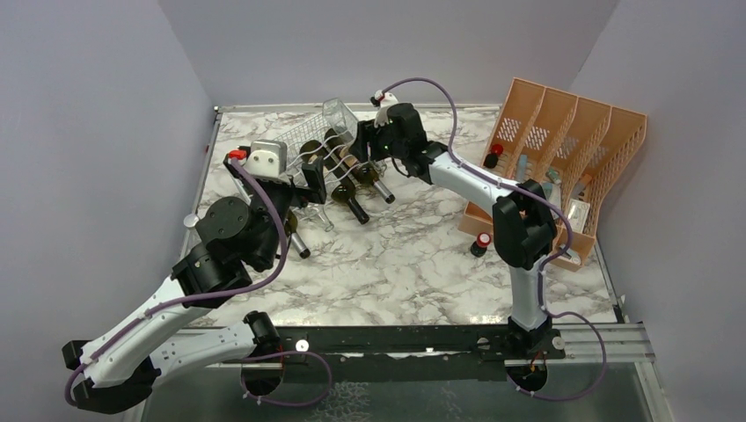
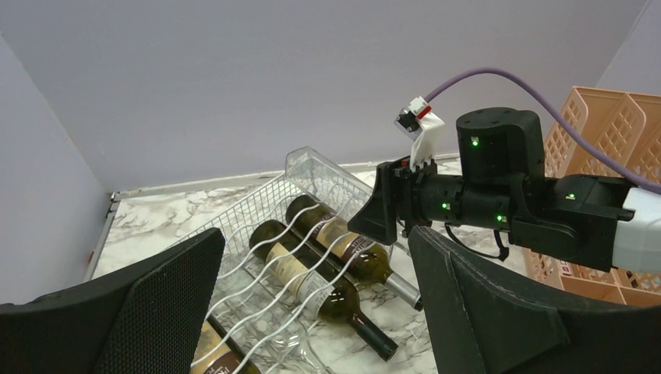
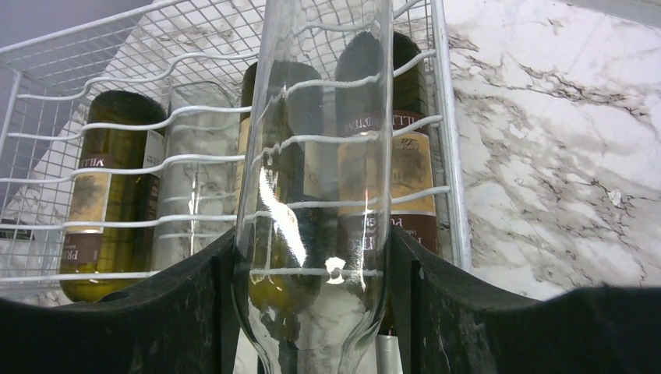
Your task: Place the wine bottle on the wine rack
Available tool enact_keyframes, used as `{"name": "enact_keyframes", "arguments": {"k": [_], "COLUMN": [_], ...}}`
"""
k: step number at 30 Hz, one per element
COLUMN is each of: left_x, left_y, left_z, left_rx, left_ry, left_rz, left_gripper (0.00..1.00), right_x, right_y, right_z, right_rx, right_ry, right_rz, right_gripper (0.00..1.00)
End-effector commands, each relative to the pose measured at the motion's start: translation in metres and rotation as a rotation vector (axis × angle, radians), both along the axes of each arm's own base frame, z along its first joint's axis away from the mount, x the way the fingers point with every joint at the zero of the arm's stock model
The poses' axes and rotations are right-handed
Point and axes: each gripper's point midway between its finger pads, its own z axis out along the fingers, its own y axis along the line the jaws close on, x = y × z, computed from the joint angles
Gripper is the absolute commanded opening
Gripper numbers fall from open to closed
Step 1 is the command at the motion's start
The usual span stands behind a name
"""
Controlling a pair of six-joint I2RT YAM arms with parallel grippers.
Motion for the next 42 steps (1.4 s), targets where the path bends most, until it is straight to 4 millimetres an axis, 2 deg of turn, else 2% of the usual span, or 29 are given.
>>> {"name": "enact_keyframes", "arguments": {"k": [1,8,10,13,16,20,23,29,32,33,35,38,42], "left_x": [-0.001,0.000,0.000,-0.003,-0.009,-0.015,-0.017,-0.018,-0.020,-0.020,-0.023,-0.026,-0.030], "left_y": [-0.003,-0.005,-0.005,0.001,0.013,0.019,0.022,0.027,0.028,0.027,0.029,0.028,0.028], "left_z": [-0.002,-0.002,-0.001,0.013,0.034,0.051,0.058,0.072,0.081,0.082,0.091,0.095,0.096], "left_rx": [0.014,0.003,0.005,0.007,-0.036,-0.060,-0.059,-0.060,-0.074,-0.079,-0.106,-0.135,-0.159], "left_ry": [0.005,0.011,0.014,-0.001,-0.039,-0.075,-0.088,-0.110,-0.121,-0.121,-0.127,-0.117,-0.095], "left_rz": [-0.014,-0.017,-0.019,-0.011,-0.006,-0.019,-0.015,-0.008,-0.012,-0.017,-0.027,-0.049,-0.067], "left_gripper": [0.96,0.96,0.96,0.96,0.96,0.96,0.96,0.96,0.96,0.96,0.96,0.96,0.96], "right_x": [0.015,0.021,0.023,0.028,0.030,0.025,0.019,0.007,-0.012,-0.024,-0.051,-0.098,-0.172], "right_y": [0.011,0.013,0.011,0.010,0.009,0.008,0.006,-0.008,-0.007,-0.004,0.006,0.030,0.071], "right_z": [0.027,0.013,0.010,0.010,0.010,0.011,0.020,0.047,0.059,0.068,0.072,0.082,0.095], "right_rx": [0.045,0.023,0.012,-0.018,-0.042,-0.044,-0.036,-0.029,0.007,0.036,0.073,0.122,0.196], "right_ry": [-0.077,-0.063,-0.062,-0.066,-0.071,-0.069,-0.077,-0.113,-0.098,-0.101,-0.100,-0.122,-0.175], "right_rz": [0.000,-0.007,-0.018,-0.030,-0.028,-0.011,0.001,-0.018,0.032,0.064,0.127,0.233,0.373], "right_gripper": [0.13,0.30,0.32,0.36,0.48,0.70,0.82,0.88,0.88,0.87,0.85,0.81,0.77]}}
